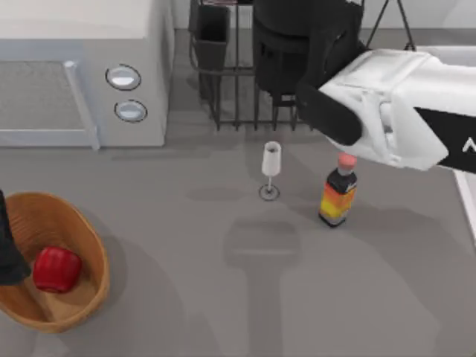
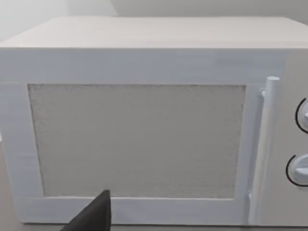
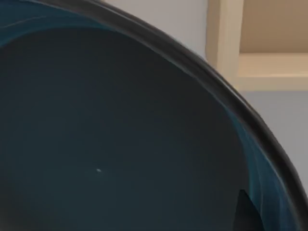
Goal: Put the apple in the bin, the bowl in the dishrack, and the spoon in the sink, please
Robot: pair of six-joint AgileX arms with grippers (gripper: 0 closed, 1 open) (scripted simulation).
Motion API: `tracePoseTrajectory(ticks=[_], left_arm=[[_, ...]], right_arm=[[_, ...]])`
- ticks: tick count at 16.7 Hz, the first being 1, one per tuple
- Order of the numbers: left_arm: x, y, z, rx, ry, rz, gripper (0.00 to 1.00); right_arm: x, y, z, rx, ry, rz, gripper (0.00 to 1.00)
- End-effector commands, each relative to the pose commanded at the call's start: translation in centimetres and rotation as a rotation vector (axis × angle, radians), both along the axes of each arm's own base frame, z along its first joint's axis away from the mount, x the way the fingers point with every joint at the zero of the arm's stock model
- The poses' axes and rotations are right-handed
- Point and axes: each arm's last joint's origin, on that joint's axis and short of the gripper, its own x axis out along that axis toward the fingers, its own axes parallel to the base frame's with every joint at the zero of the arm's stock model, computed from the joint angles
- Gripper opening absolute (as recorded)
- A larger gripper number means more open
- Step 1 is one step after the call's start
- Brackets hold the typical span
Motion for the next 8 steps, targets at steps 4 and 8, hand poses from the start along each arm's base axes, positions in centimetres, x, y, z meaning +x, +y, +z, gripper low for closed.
tracePoseTrajectory(ticks=[4,8], left_arm=[[0.0,0.0,0.0,0.000,0.000,0.000,1.00],[0.0,0.0,0.0,0.000,0.000,0.000,1.00]], right_arm=[[4.9,-2.0,-5.9,0.000,-0.001,0.004,0.00],[6.4,-3.0,-8.0,-0.001,-0.001,0.005,0.00]])
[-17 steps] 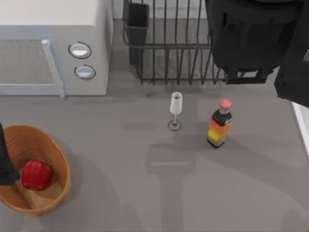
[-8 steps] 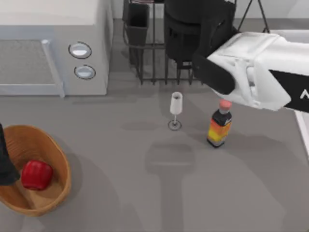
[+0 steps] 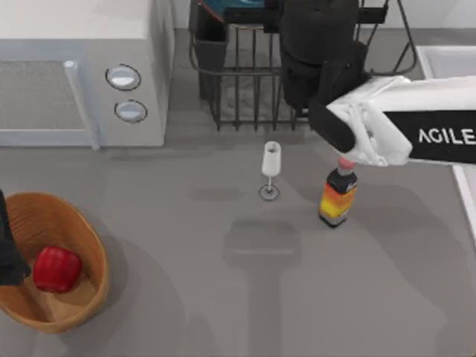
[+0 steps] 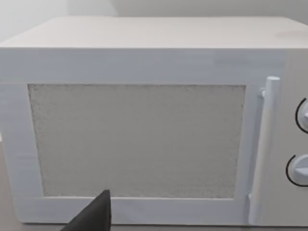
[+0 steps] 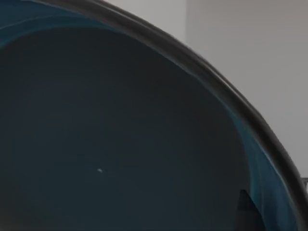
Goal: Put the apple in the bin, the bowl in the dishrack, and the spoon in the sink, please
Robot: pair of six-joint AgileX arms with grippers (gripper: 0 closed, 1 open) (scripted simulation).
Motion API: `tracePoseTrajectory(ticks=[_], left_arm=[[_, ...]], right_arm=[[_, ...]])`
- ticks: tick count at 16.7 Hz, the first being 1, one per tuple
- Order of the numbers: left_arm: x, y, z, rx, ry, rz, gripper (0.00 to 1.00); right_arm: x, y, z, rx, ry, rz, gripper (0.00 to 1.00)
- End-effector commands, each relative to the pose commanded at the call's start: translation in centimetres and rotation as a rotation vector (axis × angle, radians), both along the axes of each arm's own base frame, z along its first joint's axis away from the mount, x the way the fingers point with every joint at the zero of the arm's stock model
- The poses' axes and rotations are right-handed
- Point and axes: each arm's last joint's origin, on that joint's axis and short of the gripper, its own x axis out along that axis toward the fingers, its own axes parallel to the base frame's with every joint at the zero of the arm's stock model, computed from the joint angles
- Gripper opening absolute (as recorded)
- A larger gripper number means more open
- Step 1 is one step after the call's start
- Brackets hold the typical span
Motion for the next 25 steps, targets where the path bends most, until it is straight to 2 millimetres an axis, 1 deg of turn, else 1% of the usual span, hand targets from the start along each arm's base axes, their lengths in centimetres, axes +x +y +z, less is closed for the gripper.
tracePoseTrajectory(ticks=[3,16,17,25], left_arm=[[0.00,0.00,0.00,0.000,0.000,0.000,1.00],[0.00,0.00,0.00,0.000,0.000,0.000,1.00],[0.00,0.00,0.00,0.000,0.000,0.000,1.00],[0.00,0.00,0.00,0.000,0.000,0.000,1.00]], right_arm=[[0.00,0.00,0.00,0.000,0.000,0.000,0.00],[0.00,0.00,0.00,0.000,0.000,0.000,0.98],[0.00,0.00,0.00,0.000,0.000,0.000,1.00],[-0.06,0.09,0.02,0.000,0.000,0.002,1.00]])
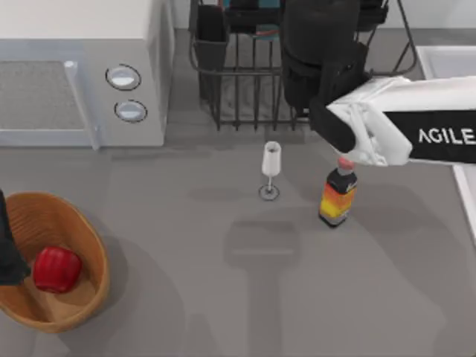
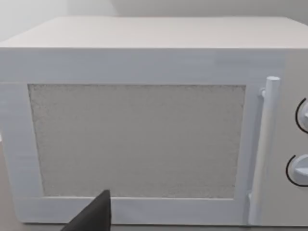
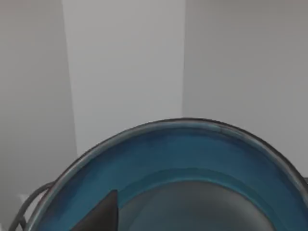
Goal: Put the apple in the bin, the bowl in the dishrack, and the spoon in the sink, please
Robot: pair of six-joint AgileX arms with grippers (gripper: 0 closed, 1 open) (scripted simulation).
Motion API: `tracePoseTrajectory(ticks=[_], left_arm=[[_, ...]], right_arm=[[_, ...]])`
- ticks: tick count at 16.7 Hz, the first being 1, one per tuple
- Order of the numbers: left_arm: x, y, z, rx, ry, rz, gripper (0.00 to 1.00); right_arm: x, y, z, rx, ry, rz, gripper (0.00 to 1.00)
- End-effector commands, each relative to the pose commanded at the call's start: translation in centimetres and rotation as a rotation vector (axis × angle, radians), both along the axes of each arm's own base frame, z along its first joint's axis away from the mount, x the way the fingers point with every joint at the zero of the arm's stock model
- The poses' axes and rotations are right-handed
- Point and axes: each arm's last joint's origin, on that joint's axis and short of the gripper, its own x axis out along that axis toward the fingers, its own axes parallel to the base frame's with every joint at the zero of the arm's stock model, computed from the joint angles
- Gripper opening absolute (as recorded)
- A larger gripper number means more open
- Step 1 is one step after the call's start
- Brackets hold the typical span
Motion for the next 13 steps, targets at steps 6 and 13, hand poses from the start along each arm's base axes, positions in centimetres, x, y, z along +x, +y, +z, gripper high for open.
tracePoseTrajectory(ticks=[6,13], left_arm=[[0.0,0.0,0.0,0.000,0.000,0.000,1.00],[0.0,0.0,0.0,0.000,0.000,0.000,1.00]], right_arm=[[-1.2,-3.5,2.3,-0.010,0.012,-0.003,1.00],[-9.1,-14.7,7.5,-0.013,0.015,-0.005,1.00]])
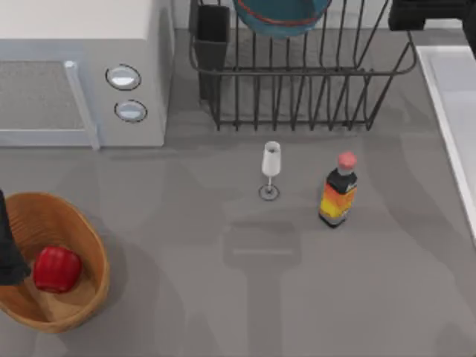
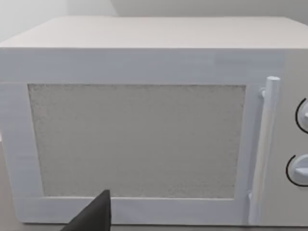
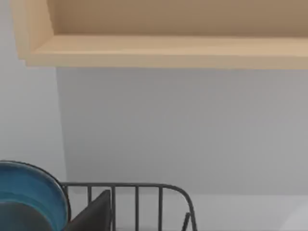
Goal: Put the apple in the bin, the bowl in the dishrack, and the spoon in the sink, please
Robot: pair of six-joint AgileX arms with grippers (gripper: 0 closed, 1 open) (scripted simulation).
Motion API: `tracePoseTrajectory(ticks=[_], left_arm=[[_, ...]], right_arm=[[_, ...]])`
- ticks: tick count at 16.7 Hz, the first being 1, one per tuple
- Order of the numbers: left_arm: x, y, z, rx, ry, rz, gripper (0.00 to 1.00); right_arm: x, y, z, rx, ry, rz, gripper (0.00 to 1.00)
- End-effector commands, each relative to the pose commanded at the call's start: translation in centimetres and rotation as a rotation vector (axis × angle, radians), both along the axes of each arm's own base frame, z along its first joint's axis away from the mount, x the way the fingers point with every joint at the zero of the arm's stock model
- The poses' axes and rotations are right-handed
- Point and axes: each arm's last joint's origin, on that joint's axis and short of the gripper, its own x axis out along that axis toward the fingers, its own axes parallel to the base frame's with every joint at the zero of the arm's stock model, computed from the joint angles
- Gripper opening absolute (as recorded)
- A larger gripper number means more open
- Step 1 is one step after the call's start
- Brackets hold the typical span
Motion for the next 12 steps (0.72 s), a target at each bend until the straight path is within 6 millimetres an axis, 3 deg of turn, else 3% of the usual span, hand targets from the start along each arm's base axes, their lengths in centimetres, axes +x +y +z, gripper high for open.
tracePoseTrajectory(ticks=[3,5,8,12], left_arm=[[0.0,0.0,0.0,0.000,0.000,0.000,1.00],[0.0,0.0,0.0,0.000,0.000,0.000,1.00],[0.0,0.0,0.0,0.000,0.000,0.000,1.00],[0.0,0.0,0.0,0.000,0.000,0.000,1.00]], right_arm=[[-6.3,-5.0,0.7,0.014,-0.038,0.000,1.00],[-10.8,-7.6,0.0,0.024,-0.079,0.002,1.00],[-15.6,-10.0,-3.8,0.022,-0.097,0.005,1.00],[-18.1,-11.2,-9.9,0.014,-0.057,0.010,1.00]])
